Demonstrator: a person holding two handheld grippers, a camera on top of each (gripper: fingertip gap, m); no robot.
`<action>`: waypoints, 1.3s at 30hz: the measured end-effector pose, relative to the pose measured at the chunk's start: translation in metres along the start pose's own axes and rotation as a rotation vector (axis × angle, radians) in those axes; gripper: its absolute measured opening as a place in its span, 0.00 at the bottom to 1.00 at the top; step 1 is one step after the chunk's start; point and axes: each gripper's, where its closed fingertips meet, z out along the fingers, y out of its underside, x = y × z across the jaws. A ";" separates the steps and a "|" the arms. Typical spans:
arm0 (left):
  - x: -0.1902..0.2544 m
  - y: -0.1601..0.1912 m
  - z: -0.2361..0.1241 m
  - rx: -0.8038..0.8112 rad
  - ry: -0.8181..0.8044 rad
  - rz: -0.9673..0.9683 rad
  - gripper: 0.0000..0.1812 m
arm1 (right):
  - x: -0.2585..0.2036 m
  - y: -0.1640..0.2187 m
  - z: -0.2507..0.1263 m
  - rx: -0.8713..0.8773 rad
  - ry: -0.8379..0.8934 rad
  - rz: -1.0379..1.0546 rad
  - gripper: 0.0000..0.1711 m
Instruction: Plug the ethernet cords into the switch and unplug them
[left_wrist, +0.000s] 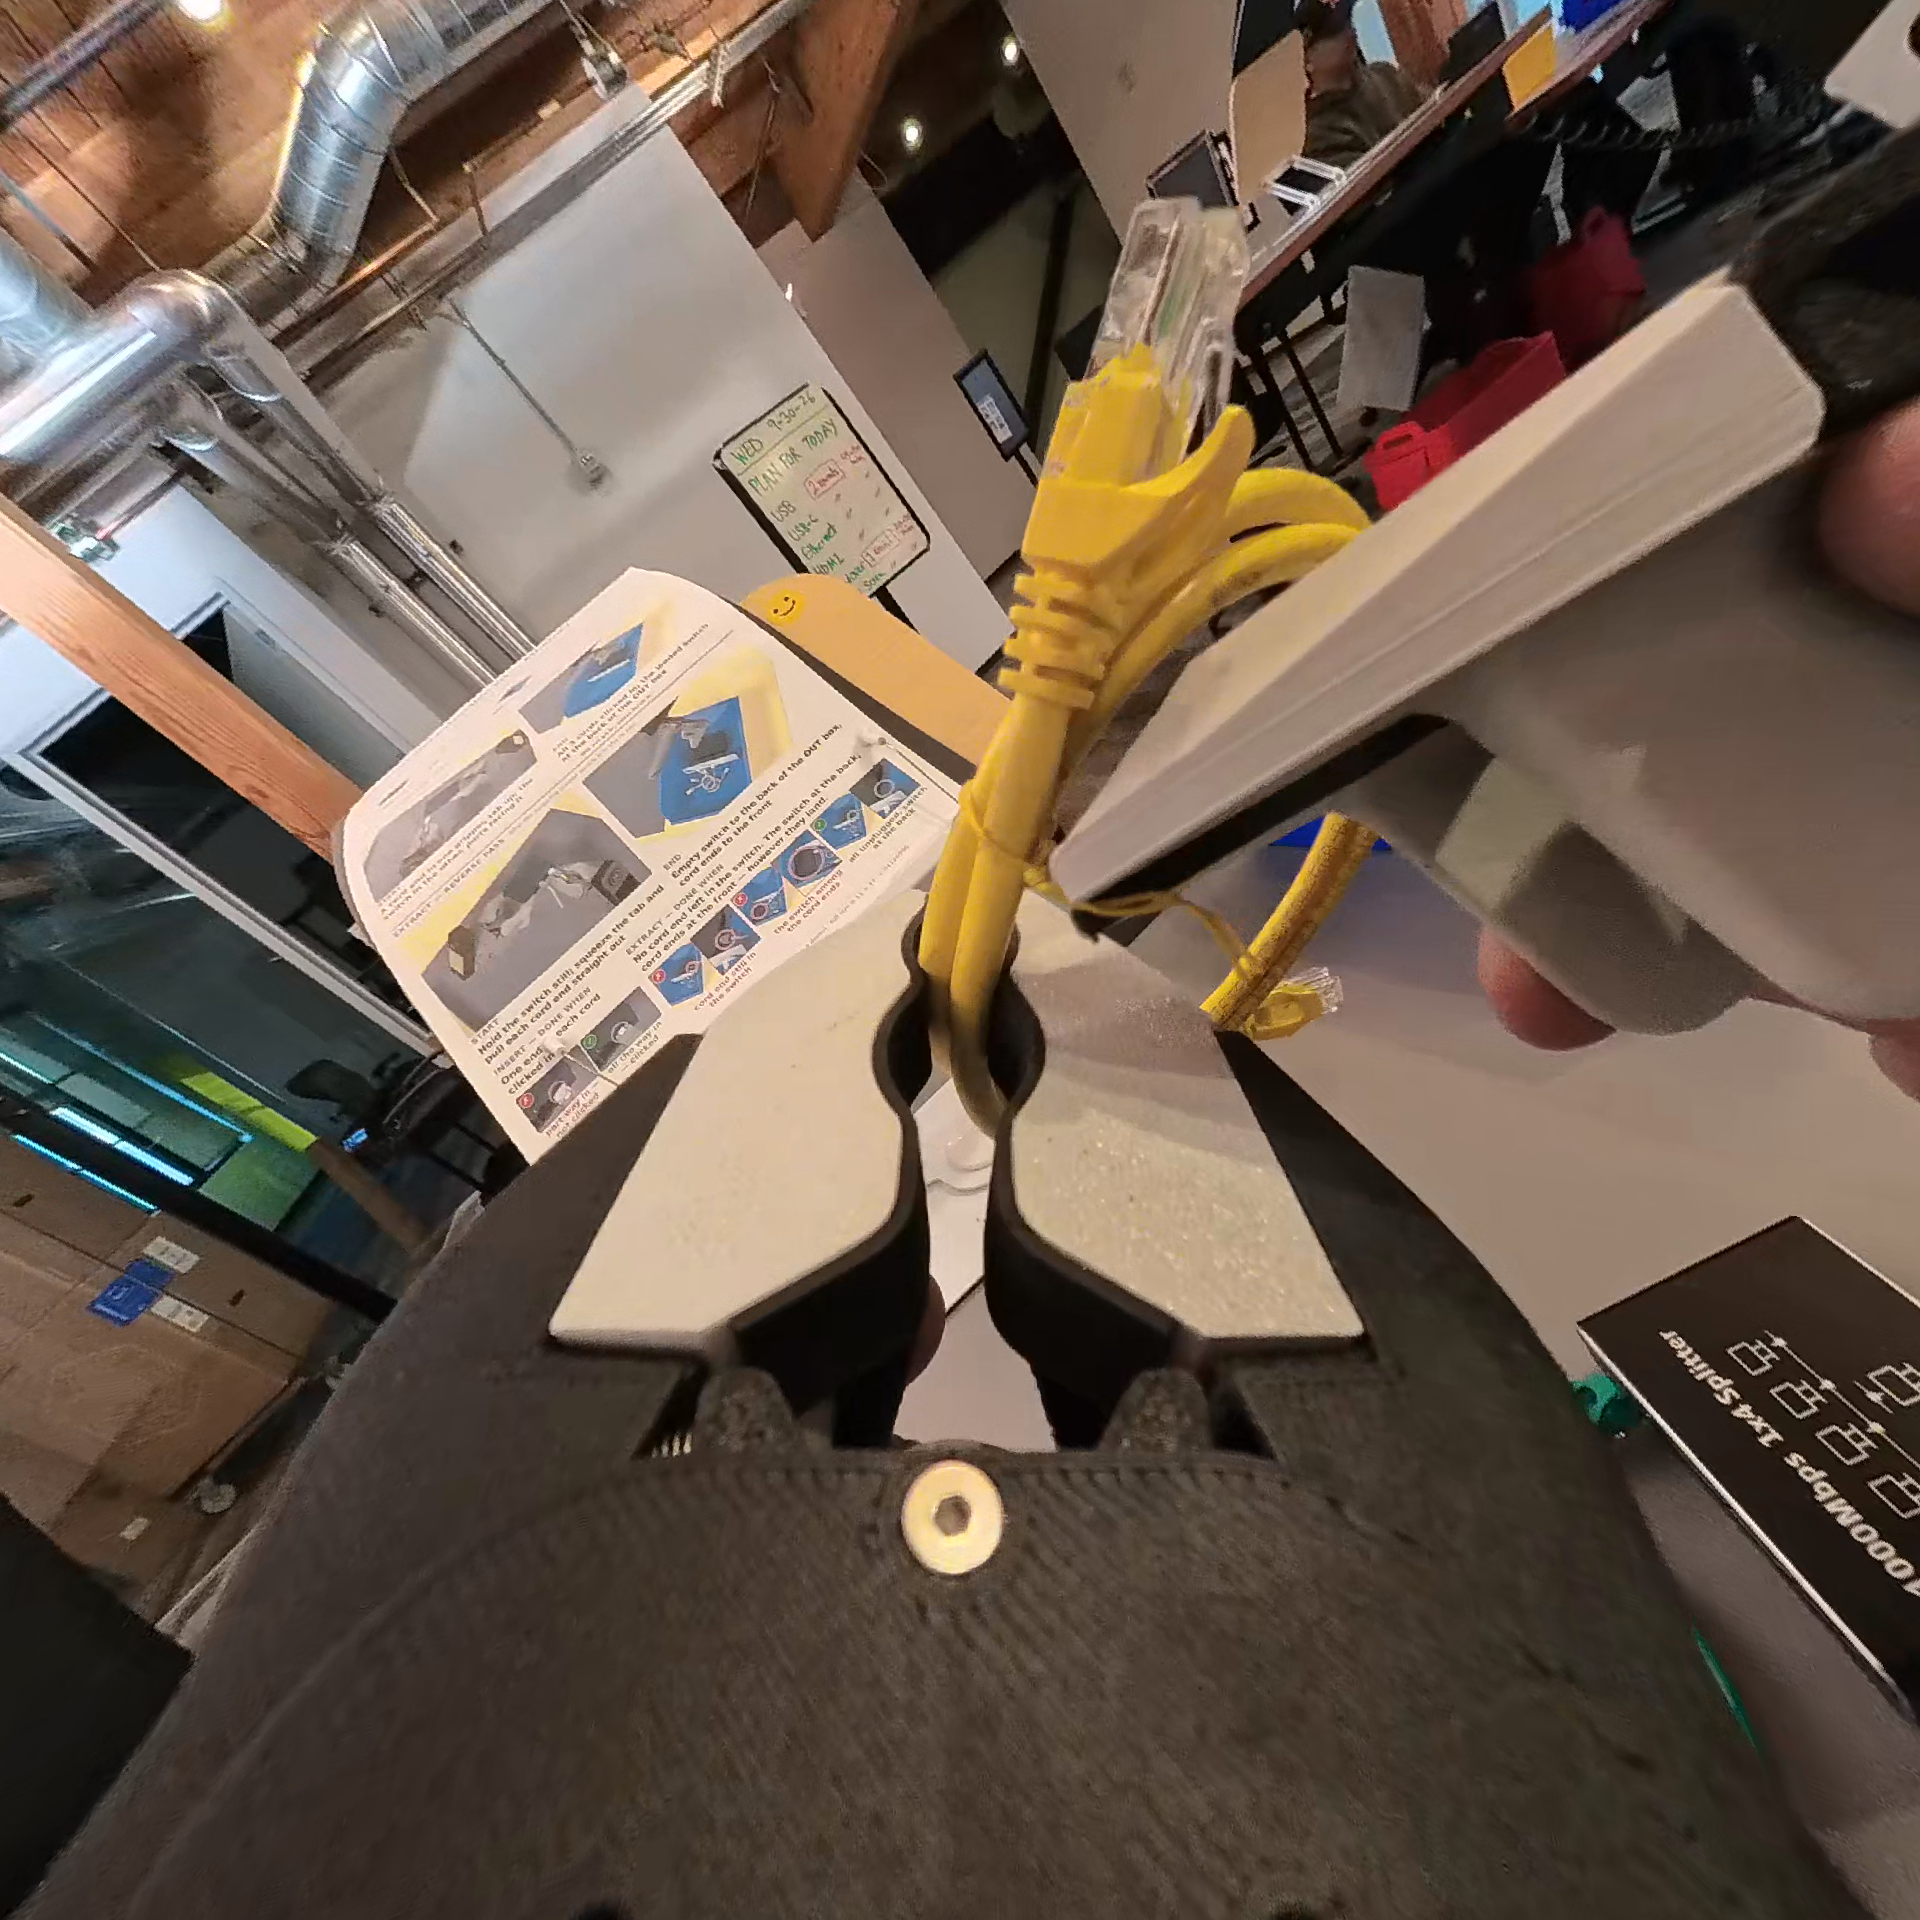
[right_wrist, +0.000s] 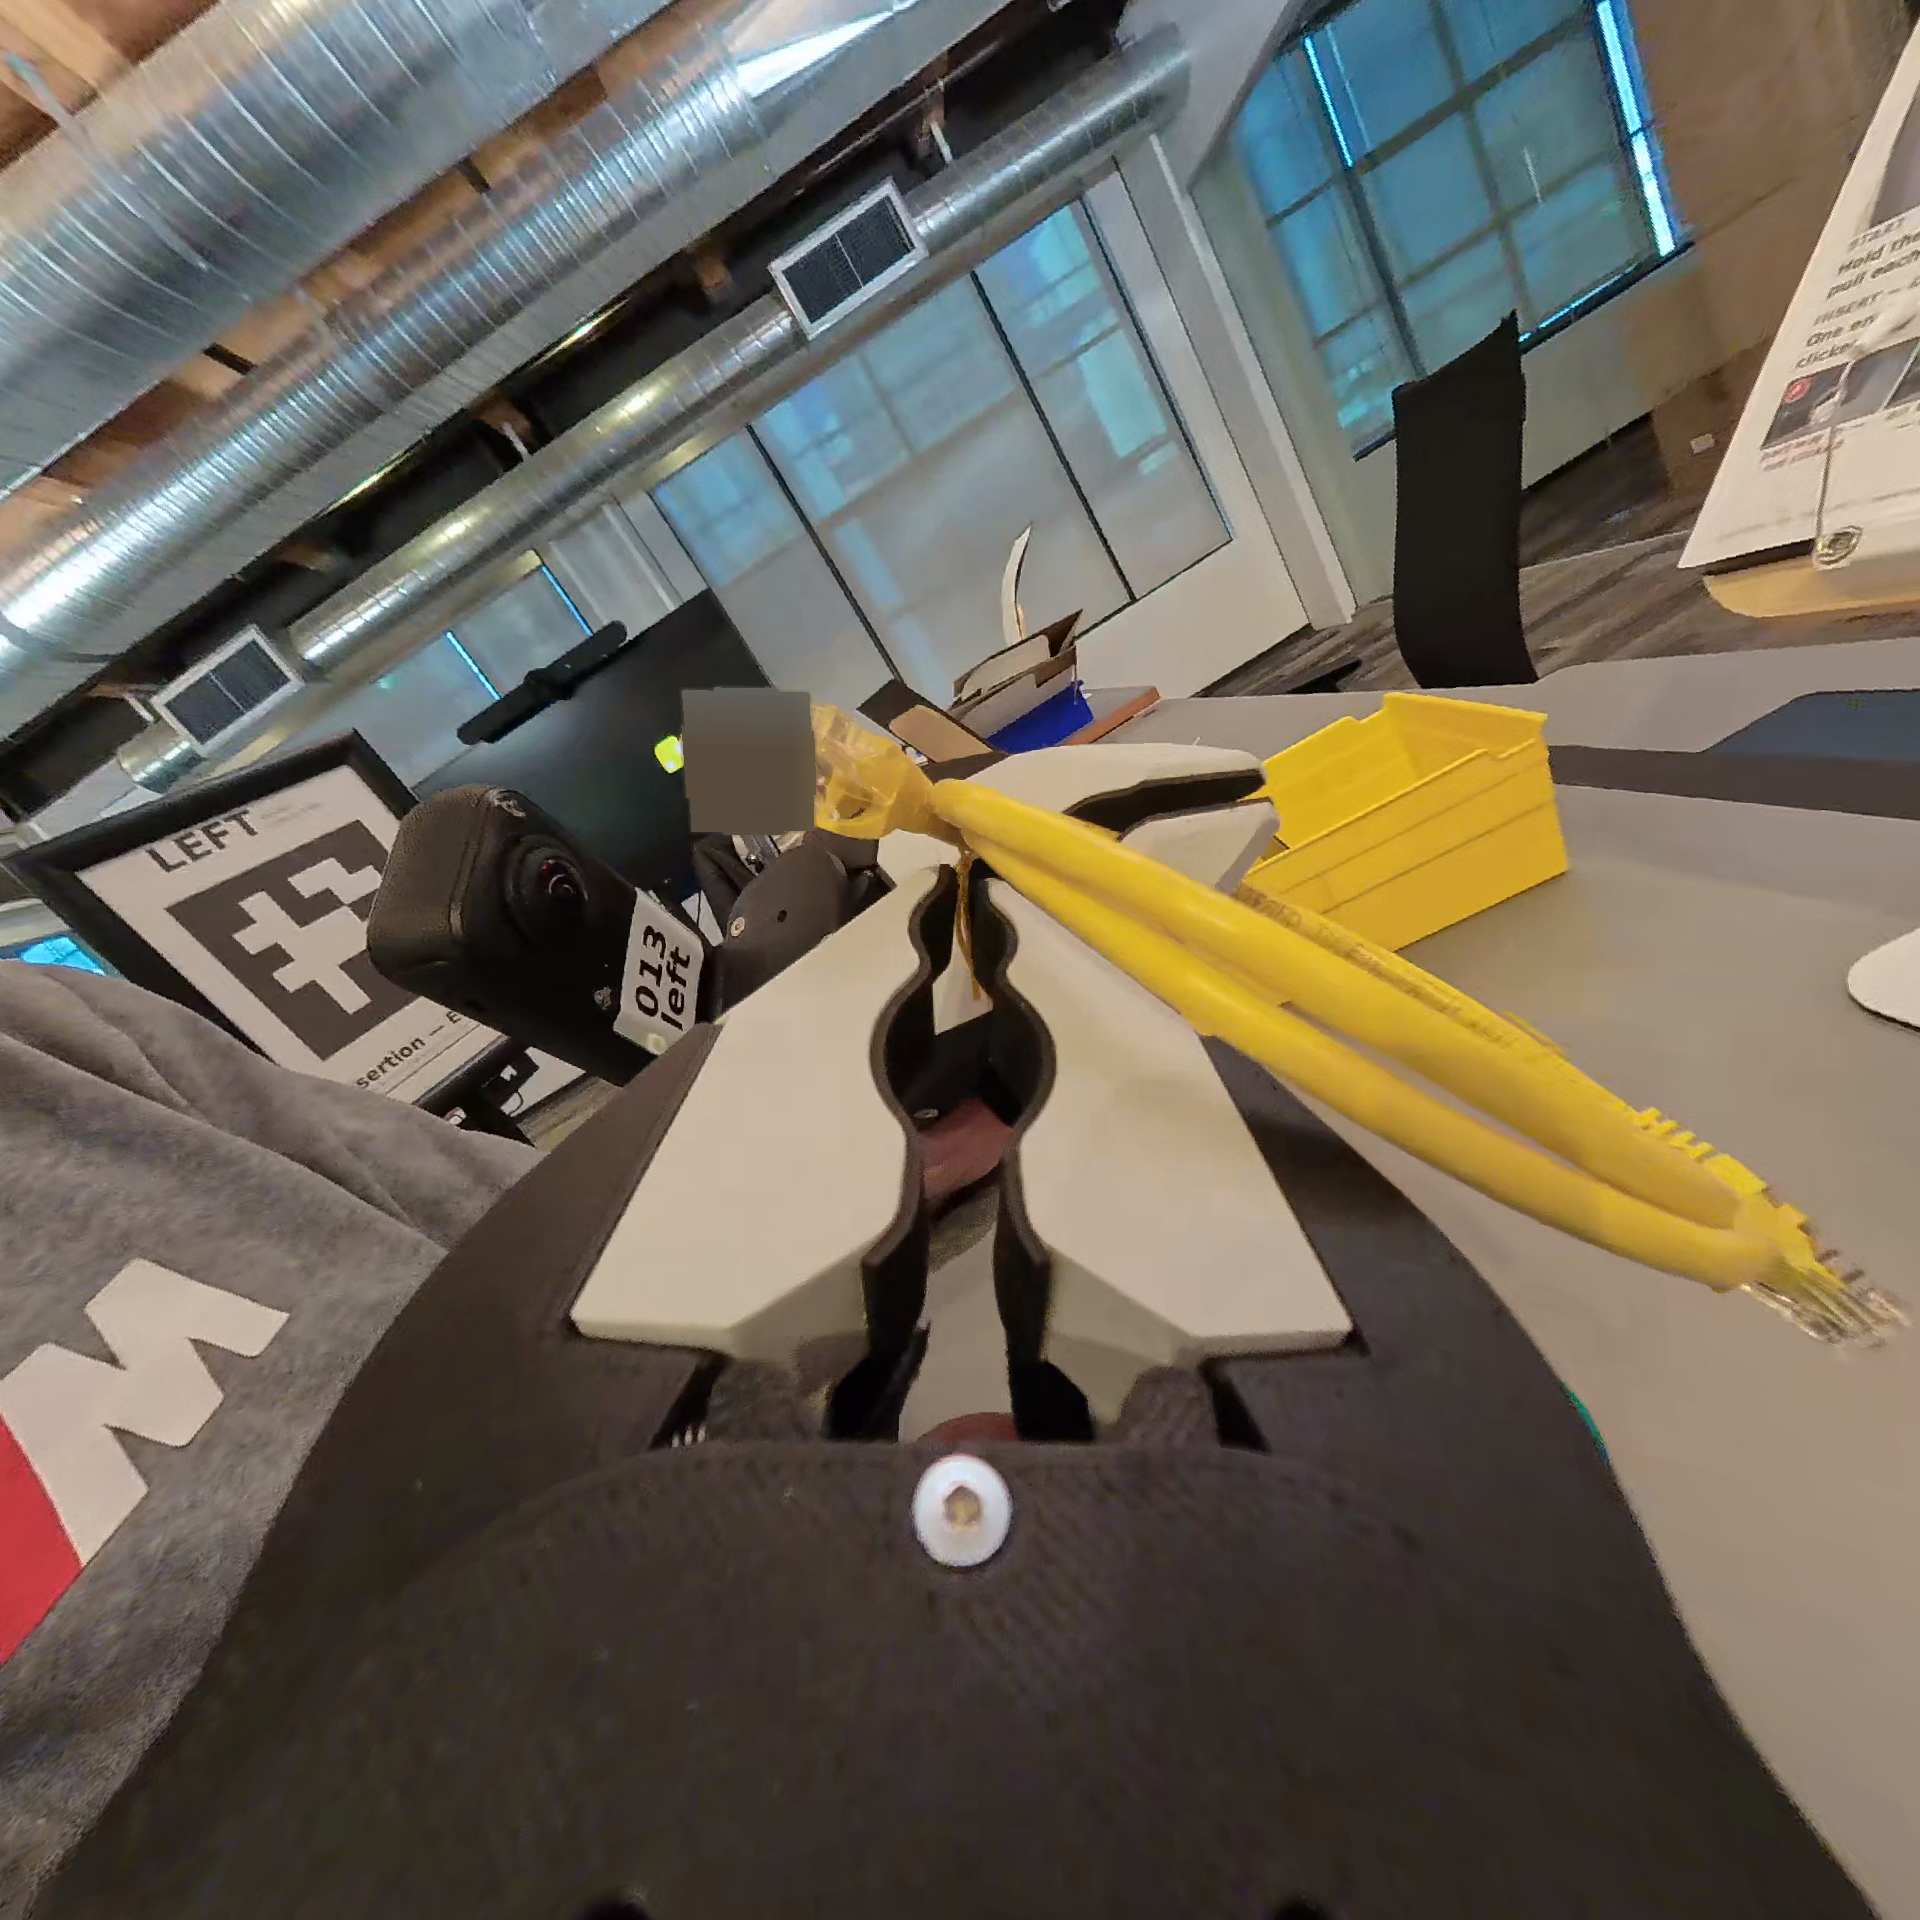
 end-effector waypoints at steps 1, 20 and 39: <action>0.000 0.000 0.000 0.002 -0.001 -0.004 0.03 | -0.001 0.000 0.001 -0.001 -0.004 0.000 0.00; -0.003 -0.010 -0.003 0.011 -0.002 -0.027 0.03 | -0.011 -0.005 0.002 0.043 -0.027 -0.091 0.00; -0.002 0.054 0.010 -0.259 0.419 -0.675 0.03 | 0.017 0.000 -0.029 -0.789 0.492 -2.023 0.00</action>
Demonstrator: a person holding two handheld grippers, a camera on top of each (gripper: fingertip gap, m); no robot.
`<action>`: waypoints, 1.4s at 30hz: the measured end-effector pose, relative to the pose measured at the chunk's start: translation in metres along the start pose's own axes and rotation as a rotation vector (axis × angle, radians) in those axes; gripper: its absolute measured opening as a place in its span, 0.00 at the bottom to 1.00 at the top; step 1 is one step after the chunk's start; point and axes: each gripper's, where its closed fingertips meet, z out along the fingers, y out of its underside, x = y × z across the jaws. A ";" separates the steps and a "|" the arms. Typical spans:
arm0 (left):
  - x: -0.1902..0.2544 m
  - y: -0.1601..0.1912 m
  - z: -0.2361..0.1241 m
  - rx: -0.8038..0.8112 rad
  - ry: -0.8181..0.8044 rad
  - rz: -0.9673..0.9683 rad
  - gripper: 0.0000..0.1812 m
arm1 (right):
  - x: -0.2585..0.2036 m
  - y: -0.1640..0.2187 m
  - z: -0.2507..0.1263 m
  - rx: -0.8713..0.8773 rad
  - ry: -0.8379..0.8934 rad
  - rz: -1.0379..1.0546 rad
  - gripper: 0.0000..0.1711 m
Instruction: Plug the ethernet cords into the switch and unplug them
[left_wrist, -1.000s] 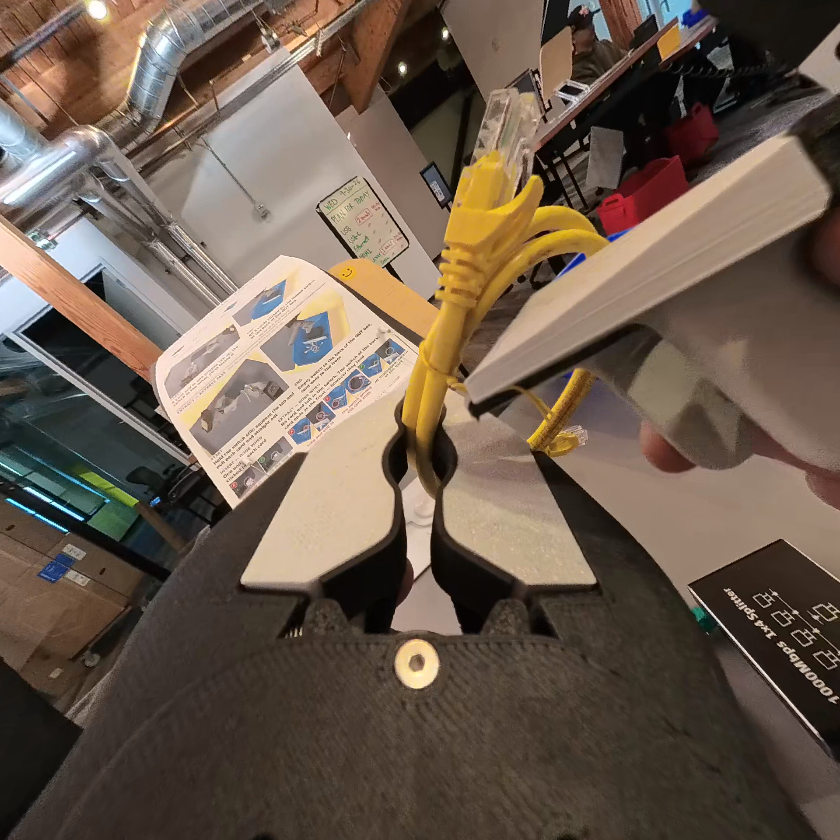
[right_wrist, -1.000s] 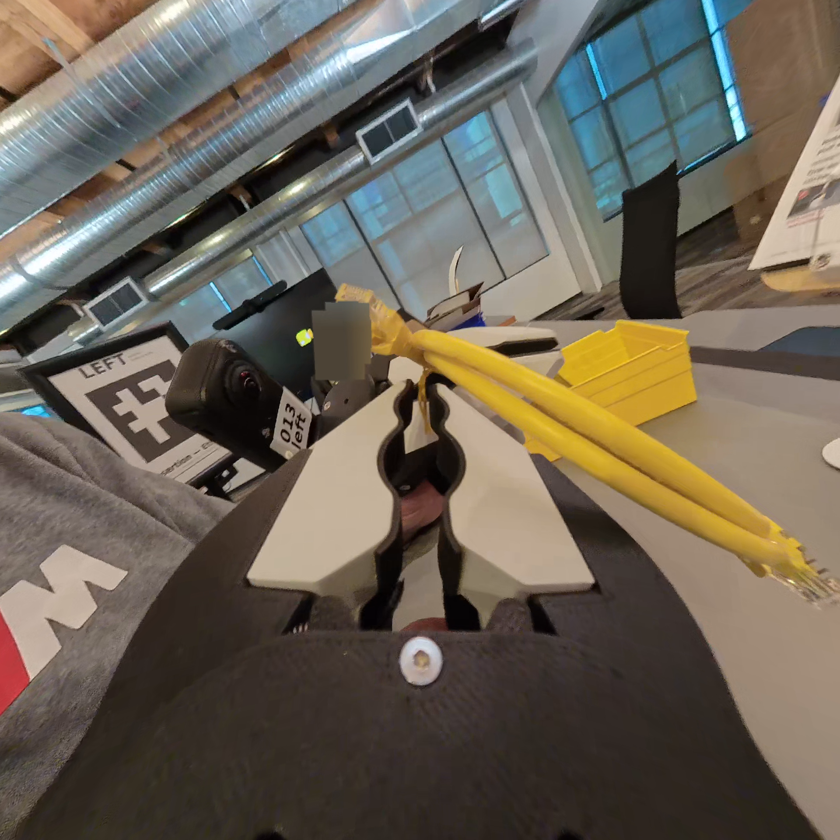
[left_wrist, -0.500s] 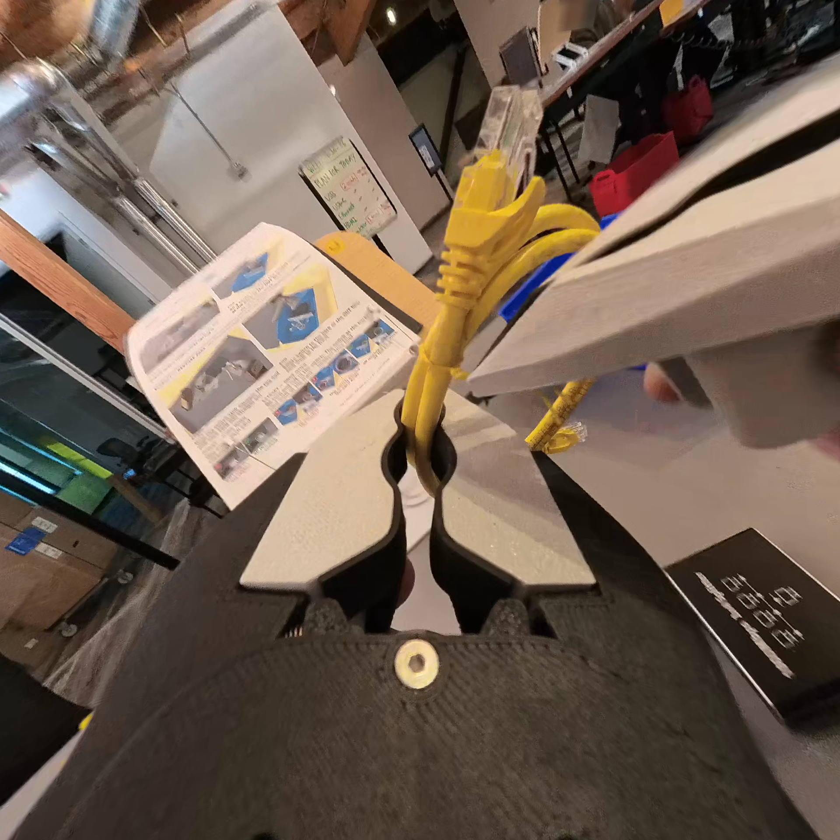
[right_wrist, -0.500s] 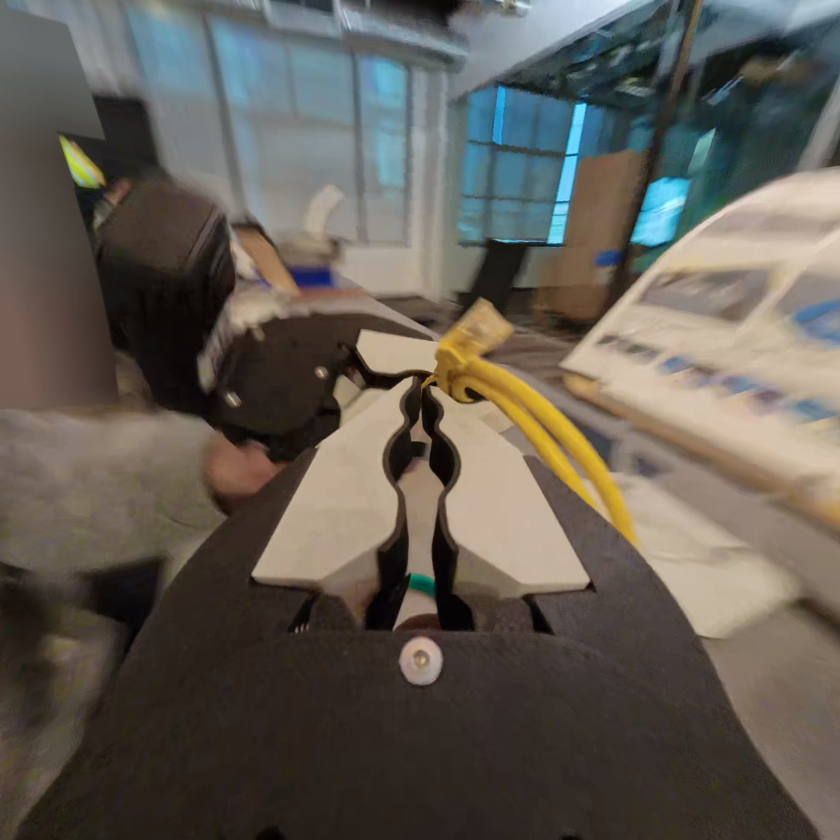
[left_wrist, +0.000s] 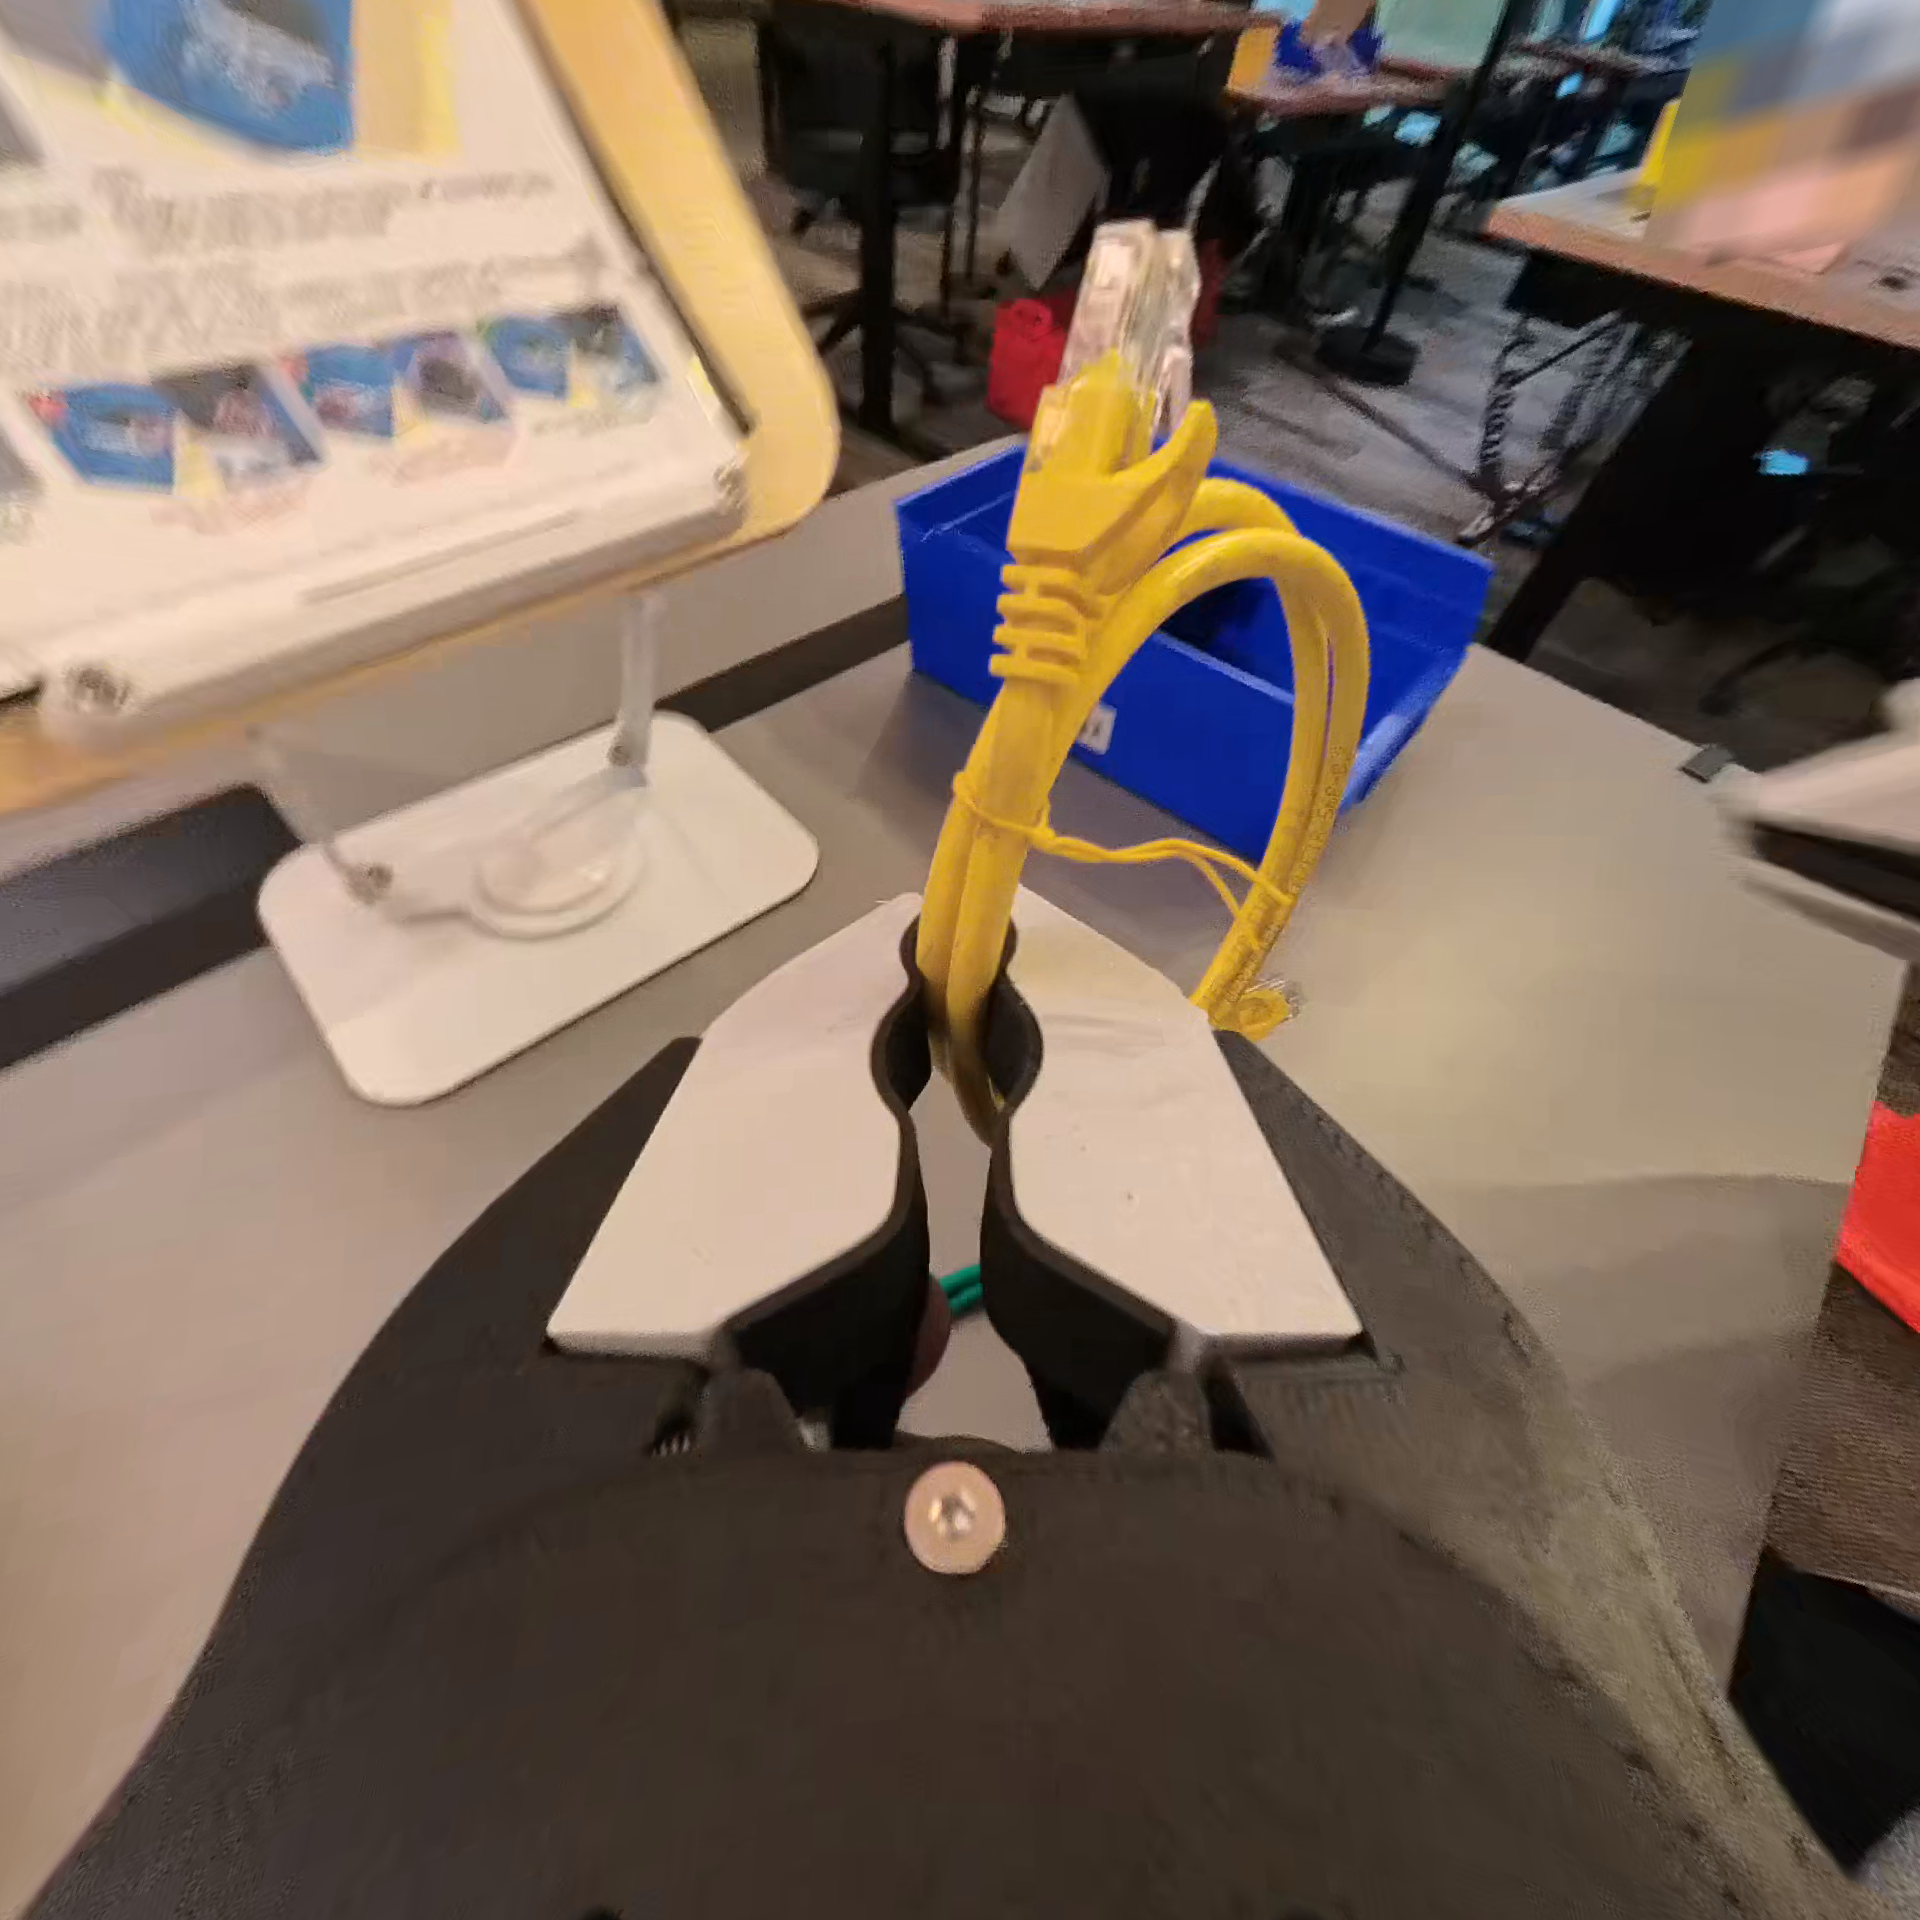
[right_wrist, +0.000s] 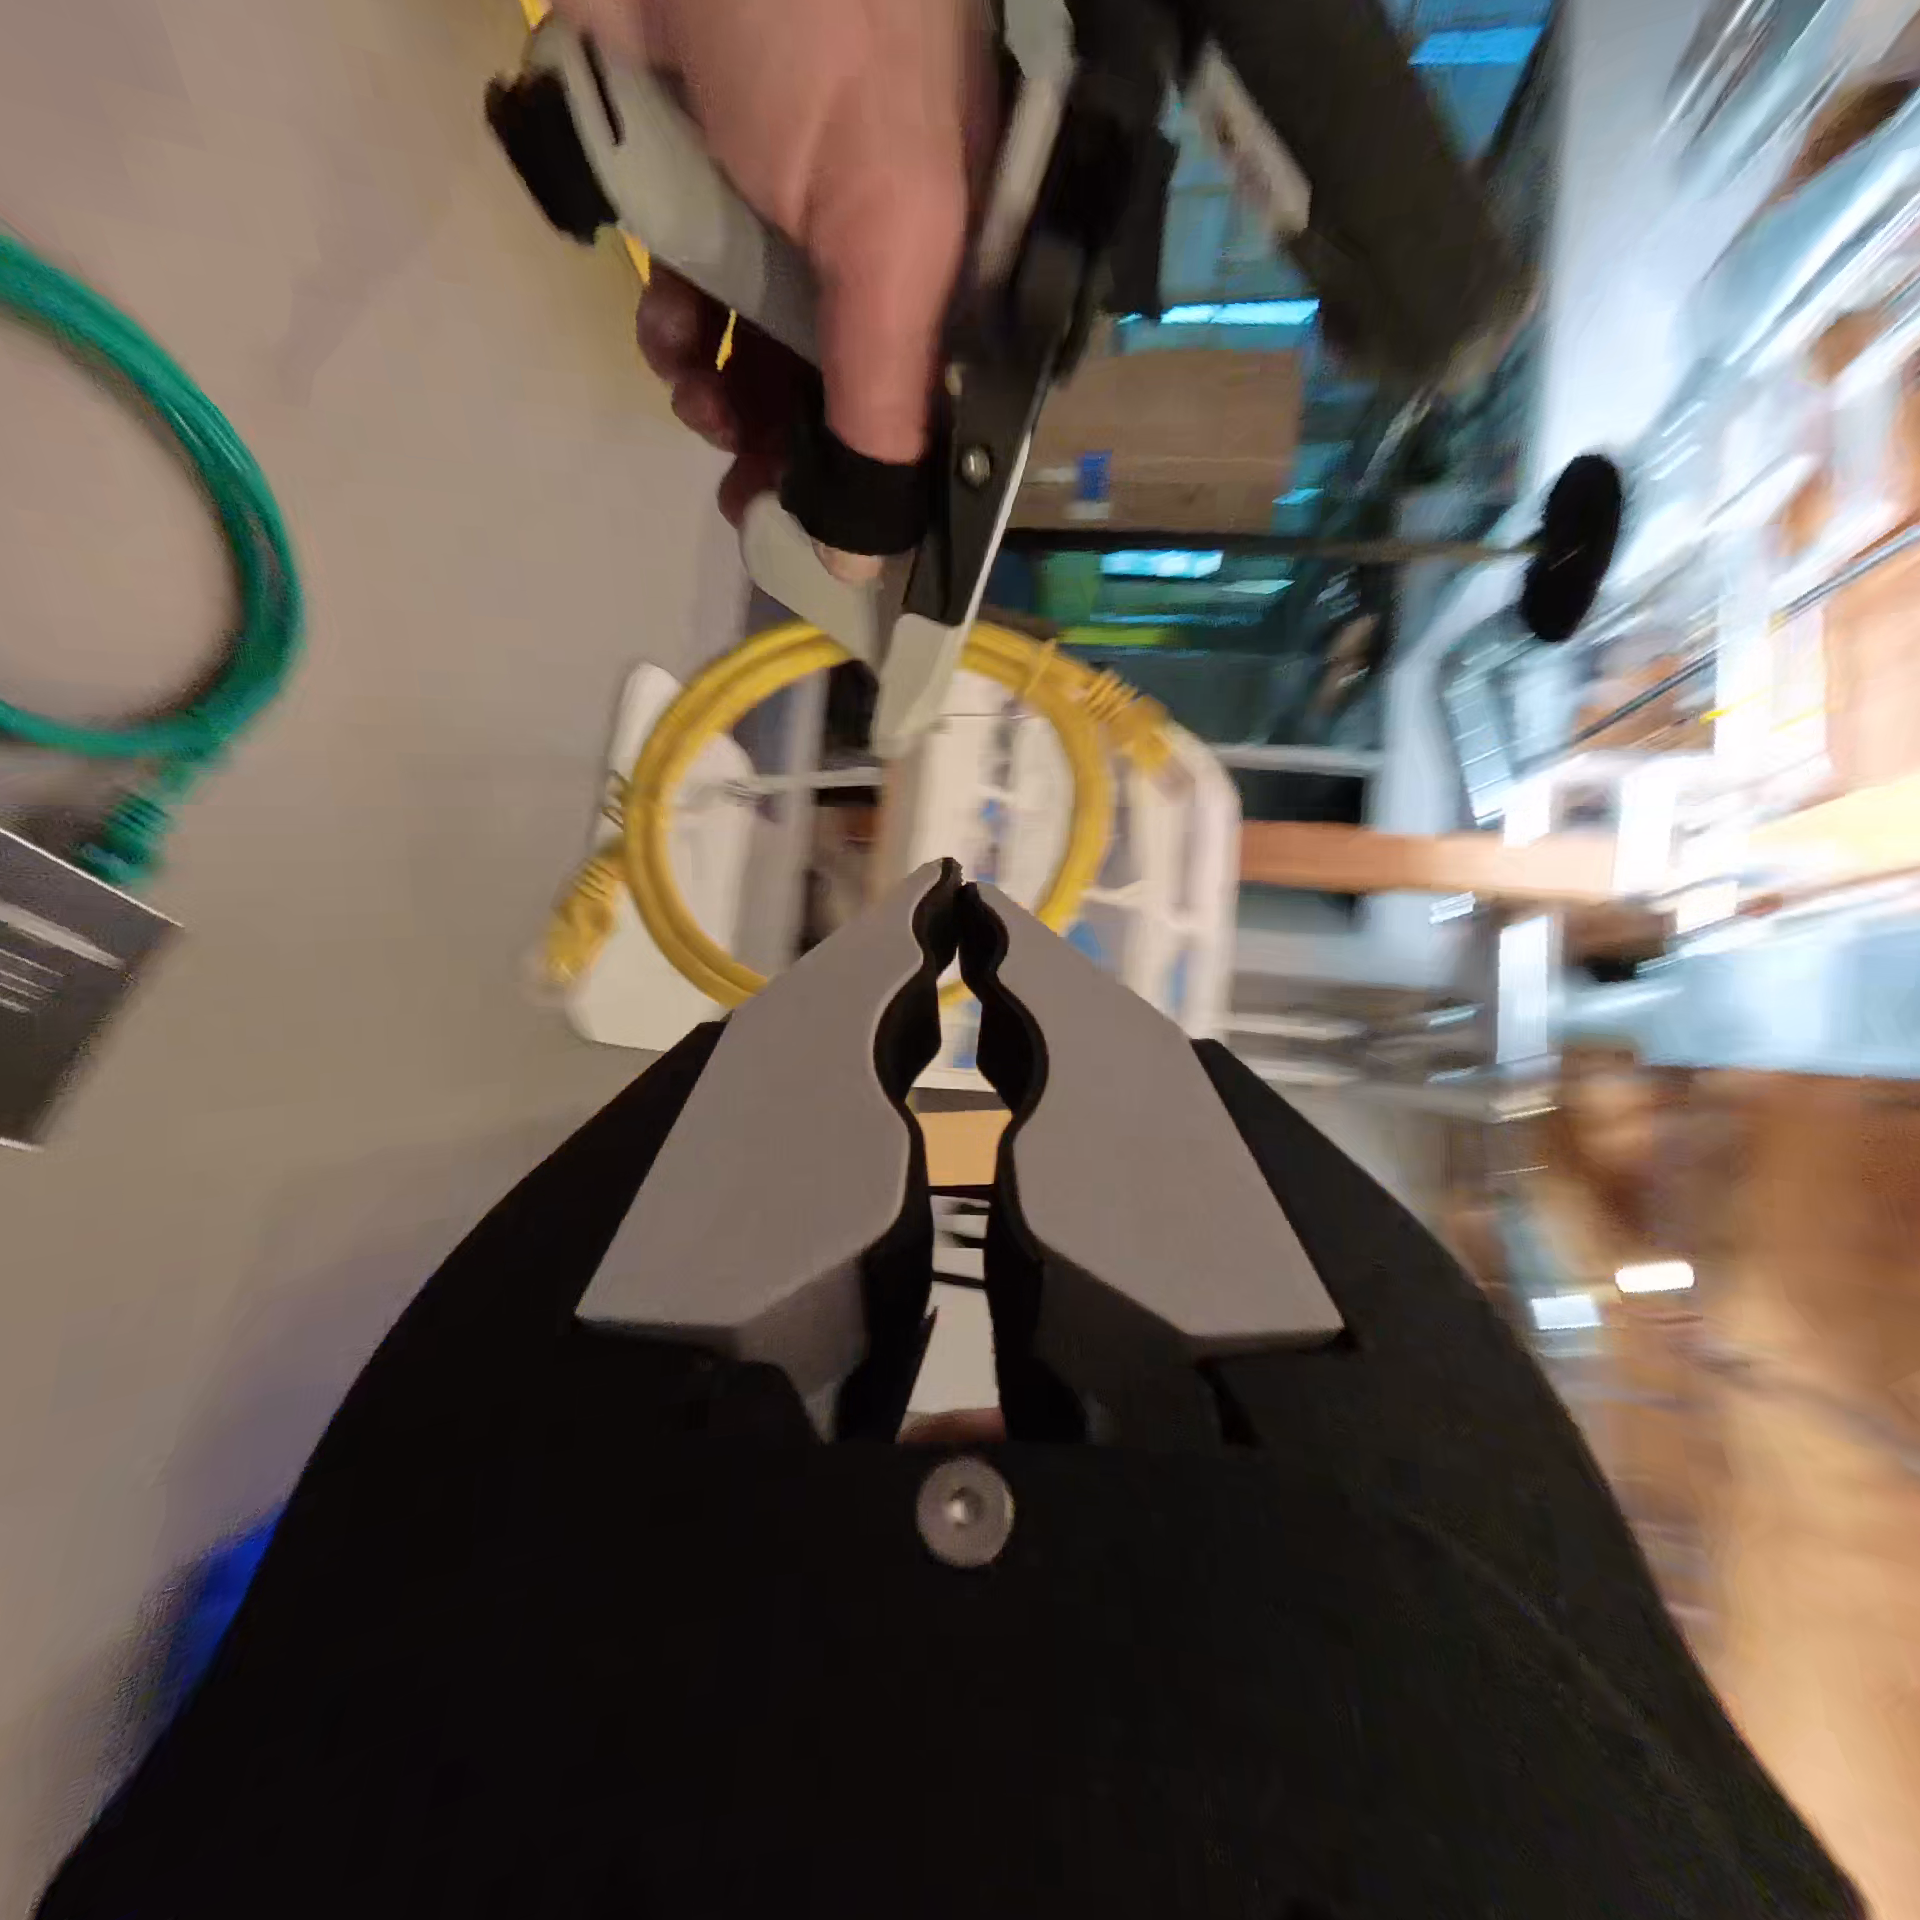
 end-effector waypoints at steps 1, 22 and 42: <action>0.010 -0.005 -0.001 0.028 0.020 0.010 0.03 | -0.002 0.004 0.002 0.014 -0.060 0.164 0.00; 0.043 -0.032 -0.009 0.214 -0.219 0.393 0.03 | 0.022 -0.029 0.016 0.481 -0.133 1.473 0.00; 0.065 -0.025 0.000 0.158 0.018 0.123 0.03 | 0.016 -0.013 -0.004 0.136 -0.010 0.635 0.11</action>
